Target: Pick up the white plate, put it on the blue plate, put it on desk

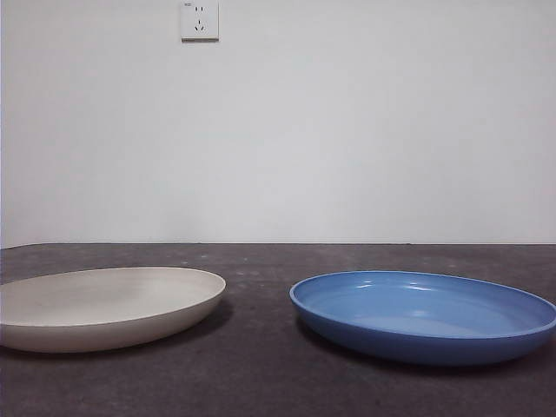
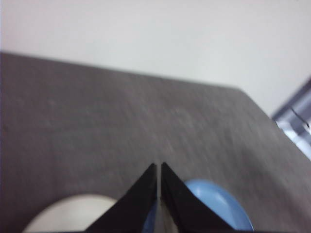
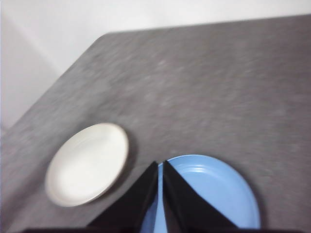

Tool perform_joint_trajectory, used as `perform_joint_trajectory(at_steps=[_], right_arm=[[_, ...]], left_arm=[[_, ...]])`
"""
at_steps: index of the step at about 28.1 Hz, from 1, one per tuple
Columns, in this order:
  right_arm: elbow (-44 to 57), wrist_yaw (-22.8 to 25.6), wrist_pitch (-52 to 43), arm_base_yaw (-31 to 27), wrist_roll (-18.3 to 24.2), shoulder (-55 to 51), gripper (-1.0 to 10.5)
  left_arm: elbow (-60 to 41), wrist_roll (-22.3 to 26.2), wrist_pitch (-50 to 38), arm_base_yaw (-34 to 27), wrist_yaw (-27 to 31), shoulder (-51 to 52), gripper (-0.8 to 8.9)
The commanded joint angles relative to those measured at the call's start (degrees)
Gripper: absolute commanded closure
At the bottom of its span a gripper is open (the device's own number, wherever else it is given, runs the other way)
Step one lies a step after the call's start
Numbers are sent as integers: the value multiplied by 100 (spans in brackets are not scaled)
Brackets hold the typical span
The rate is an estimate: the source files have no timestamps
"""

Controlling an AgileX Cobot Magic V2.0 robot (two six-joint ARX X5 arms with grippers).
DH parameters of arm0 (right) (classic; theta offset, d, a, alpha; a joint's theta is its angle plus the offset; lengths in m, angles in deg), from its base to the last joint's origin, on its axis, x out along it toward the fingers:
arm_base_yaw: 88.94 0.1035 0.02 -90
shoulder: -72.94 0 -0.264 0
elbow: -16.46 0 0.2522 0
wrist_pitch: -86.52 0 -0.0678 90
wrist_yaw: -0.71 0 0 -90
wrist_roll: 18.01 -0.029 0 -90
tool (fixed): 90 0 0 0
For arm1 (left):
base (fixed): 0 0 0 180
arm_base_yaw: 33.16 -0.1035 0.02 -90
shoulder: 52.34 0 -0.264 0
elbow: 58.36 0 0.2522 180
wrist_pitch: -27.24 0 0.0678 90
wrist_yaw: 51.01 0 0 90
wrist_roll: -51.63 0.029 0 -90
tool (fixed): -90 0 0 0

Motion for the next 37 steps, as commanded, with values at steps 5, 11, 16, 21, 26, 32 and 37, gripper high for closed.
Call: perform_joint_trajectory(at_steps=[5, 11, 16, 21, 26, 32, 37], right_arm=[[-168, -479, 31, 26, 369, 116, 935], [-168, -481, 39, 26, 380, 116, 911], [-168, -474, 39, 26, 385, 116, 481], [-168, -476, 37, 26, 387, 116, 378], [-168, -483, 33, 24, 369, 114, 378], [-168, -723, 236, 26, 315, 114, 379], [-168, -866, 269, 26, 212, 114, 379]], left_arm=[[111, 393, 444, 179, -127, -76, 787], [111, 407, 466, 229, -129, -76, 700], [111, 535, 466, 245, -129, -76, 247], [111, 531, 463, 245, -127, -76, 149], [118, 280, 592, 243, -127, -79, 157], [190, 205, 1322, 79, -356, -304, 158], [374, 315, 2002, -372, -723, -981, 158]])
